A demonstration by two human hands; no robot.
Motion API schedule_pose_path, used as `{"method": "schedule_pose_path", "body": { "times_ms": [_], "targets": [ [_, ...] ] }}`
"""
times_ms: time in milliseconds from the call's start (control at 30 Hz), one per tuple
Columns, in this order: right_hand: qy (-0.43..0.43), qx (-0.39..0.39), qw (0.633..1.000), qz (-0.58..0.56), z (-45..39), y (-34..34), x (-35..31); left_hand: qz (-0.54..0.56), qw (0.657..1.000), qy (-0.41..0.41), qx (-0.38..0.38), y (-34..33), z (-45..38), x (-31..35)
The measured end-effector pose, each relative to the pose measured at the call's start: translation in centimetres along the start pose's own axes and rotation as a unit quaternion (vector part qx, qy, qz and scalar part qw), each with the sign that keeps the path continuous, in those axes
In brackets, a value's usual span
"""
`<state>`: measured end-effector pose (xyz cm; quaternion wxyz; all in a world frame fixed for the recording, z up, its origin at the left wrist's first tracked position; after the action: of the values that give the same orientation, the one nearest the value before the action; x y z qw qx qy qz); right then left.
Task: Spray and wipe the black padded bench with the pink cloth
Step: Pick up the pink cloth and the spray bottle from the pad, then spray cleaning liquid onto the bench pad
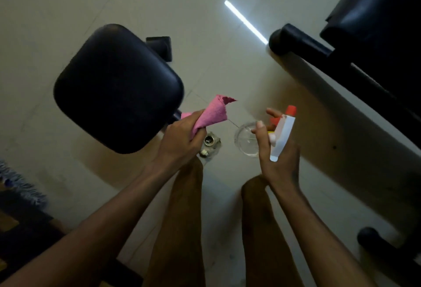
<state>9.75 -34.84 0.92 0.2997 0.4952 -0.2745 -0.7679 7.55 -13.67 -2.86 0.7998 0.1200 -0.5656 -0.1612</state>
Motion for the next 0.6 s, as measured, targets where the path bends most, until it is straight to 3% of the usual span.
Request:
{"method": "schedule_pose_path", "body": {
  "times_ms": [300,600],
  "targets": [
    [-0.134,0.121,0.981,-0.07,-1.2,14.2,15.0,0.018,1.0,-0.023,0.0,-19.9,-2.6,9.9],
    [-0.173,0.171,0.961,-0.13,-3.7,25.9,25.9,-0.005,0.993,-0.092,-0.078,-35.8,-7.1,21.4]
  ]
}}
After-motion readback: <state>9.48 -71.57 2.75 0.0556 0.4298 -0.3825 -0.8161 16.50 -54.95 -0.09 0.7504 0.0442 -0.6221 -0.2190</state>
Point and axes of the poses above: each hand's wrist, its own z-axis away from the middle knuckle, its own y-axis out of the back of the hand, x = y × z, the point moved 2 cm from there along -z, towards the middle knuckle, and after that the axes turned 14 degrees about z, right-handed, at the moved point
